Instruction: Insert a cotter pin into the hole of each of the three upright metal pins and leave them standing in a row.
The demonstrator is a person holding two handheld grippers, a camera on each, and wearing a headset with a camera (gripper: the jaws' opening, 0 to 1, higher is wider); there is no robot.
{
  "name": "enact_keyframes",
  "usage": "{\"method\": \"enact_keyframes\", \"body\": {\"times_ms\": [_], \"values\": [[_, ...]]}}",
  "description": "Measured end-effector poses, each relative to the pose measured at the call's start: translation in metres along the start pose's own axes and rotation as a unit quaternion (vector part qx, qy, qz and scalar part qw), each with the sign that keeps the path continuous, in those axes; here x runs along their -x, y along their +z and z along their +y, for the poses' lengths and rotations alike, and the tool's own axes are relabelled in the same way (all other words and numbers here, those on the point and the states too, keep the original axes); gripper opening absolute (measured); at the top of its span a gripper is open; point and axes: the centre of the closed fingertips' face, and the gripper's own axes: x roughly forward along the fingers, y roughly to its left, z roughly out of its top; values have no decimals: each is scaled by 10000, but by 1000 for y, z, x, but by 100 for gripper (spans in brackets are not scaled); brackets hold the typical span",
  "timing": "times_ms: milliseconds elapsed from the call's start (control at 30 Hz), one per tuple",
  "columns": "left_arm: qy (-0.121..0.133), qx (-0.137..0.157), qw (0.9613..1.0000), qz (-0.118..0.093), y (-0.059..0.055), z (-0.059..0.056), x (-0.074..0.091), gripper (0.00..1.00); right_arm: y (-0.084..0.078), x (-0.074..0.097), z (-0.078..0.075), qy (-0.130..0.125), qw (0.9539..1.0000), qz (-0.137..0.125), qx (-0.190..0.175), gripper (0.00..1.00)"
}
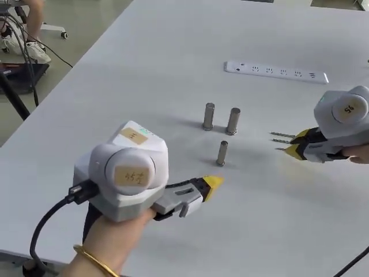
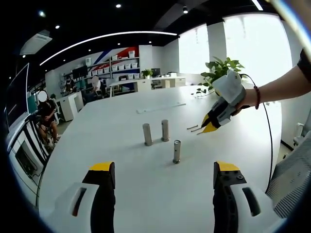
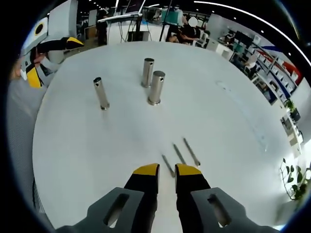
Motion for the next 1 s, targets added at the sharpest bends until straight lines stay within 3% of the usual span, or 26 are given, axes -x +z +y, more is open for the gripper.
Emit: {"method": "enact_keyframes", "body": {"times_ms": [200, 467, 700, 900, 1000], "values": [[26, 17, 10000, 35, -2, 2, 0, 82, -8, -4, 4, 82, 9995, 247, 186, 7], [24, 60, 10000, 43, -3, 2, 0, 81, -2, -1, 6, 238, 9991, 283, 200, 5], [13, 56, 10000, 51, -3, 1, 0, 81, -5, -3, 6, 573, 9971, 491, 111, 2], [40, 58, 10000, 37, -2, 3, 0, 82, -6, -2, 13, 833, 9942, 621, 285, 0], [44, 52, 10000, 35, -2, 3, 1, 82, -6, -2, 13, 829, 9938, 667, 326, 0]]}}
